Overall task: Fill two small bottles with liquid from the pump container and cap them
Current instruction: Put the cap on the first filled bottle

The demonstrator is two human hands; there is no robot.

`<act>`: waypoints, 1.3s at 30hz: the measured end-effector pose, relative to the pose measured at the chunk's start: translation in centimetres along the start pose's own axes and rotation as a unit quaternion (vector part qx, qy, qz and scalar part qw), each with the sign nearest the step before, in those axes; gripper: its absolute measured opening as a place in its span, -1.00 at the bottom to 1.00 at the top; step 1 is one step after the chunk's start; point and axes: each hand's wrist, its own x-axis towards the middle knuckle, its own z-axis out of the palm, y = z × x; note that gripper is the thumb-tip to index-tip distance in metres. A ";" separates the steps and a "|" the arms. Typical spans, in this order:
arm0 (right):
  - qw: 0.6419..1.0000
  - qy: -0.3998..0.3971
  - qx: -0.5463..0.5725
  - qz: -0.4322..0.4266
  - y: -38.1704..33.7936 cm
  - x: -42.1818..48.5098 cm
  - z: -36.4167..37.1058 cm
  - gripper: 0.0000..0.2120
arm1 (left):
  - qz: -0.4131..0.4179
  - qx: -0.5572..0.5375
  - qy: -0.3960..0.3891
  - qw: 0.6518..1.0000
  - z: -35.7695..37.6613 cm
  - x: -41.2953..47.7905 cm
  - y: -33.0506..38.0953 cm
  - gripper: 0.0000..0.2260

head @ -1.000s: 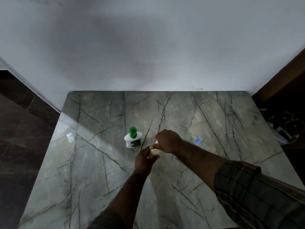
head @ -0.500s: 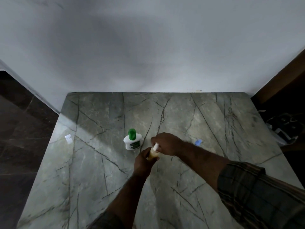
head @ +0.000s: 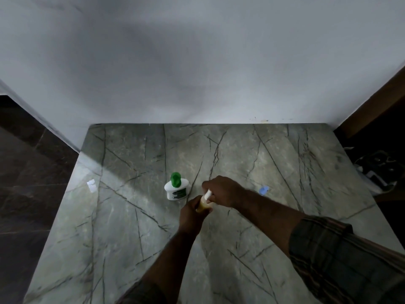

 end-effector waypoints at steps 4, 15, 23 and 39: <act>0.999 0.007 0.014 0.041 -0.2 0.2 0.7 -0.78 | 0.012 0.009 -0.010 1.000 0.1 -0.3 -0.2 -0.68; 0.982 0.074 0.092 0.150 0.4 0.2 3.3 -0.60 | 0.017 0.003 0.011 1.000 0.5 -0.5 -0.1 -0.53; 0.932 0.127 0.219 0.261 -1.0 -0.5 4.1 -0.65 | 0.024 -0.024 0.053 0.998 1.0 0.4 1.3 -0.71; 0.966 0.144 0.100 0.188 2.9 0.5 6.6 -0.60 | -0.091 -0.050 -0.009 0.995 -1.0 0.0 -2.2 -0.36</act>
